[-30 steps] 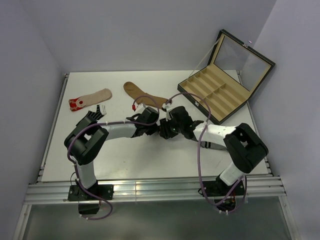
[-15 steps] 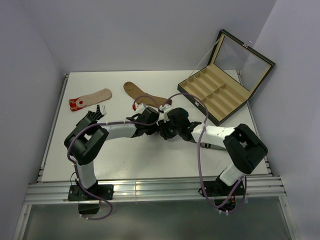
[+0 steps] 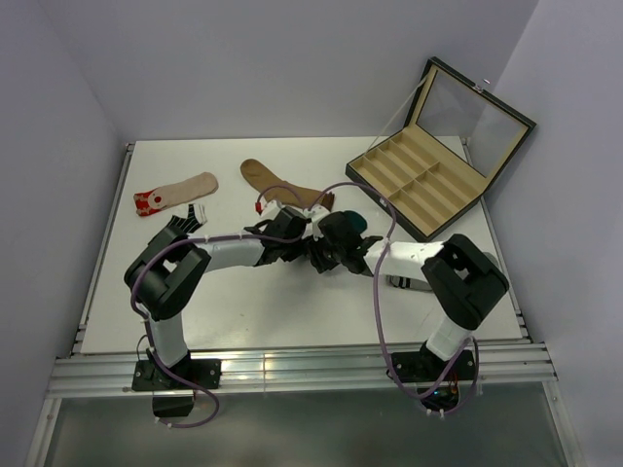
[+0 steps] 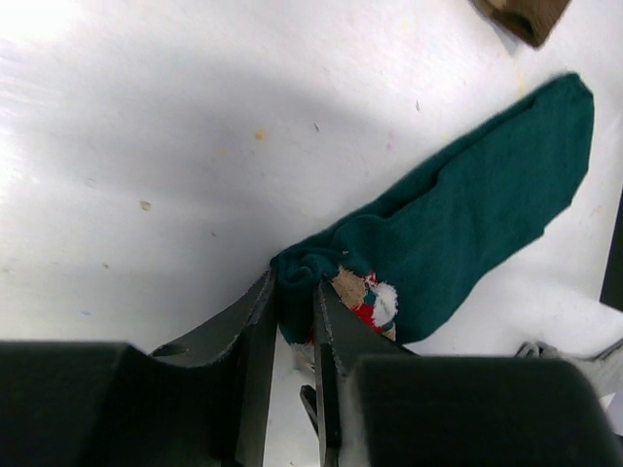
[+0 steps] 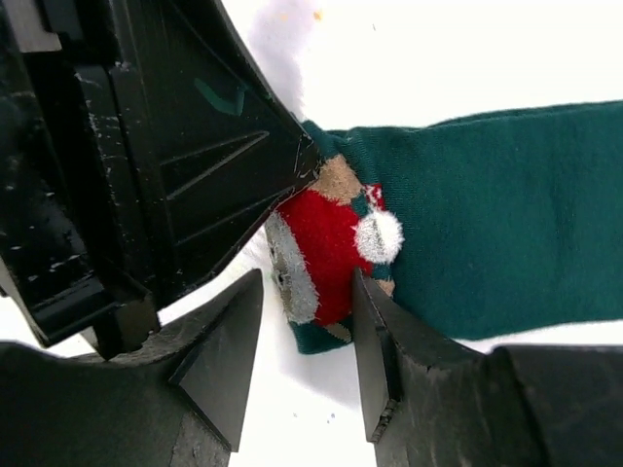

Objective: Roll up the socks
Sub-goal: Roll the sock at the center of the board.

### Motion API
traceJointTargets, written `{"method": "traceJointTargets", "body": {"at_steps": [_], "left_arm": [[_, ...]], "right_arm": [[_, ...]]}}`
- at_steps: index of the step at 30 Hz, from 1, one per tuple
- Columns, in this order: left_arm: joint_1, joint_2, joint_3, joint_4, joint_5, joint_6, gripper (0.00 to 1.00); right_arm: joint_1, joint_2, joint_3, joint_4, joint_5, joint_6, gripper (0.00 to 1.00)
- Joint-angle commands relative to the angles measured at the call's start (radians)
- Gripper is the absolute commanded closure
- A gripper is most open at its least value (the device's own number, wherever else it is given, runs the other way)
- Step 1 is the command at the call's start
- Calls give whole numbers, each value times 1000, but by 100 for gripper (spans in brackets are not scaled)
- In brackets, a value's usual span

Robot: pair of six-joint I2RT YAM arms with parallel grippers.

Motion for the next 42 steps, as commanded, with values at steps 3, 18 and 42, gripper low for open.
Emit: {"method": "traceJointTargets", "body": {"at_steps": [3,18,42], "left_arm": [[11,-18,-14,-73,-35,28,73],[53,-189,-149,-16,-42,-100,43],[19,-115,-95,48,7,-71,44]], "right_arm": [[31,110,58,-56,10,4,55],[-61,165,131,-128,-348,167,100],[-394,380,-82,300,-839,627,100]]}}
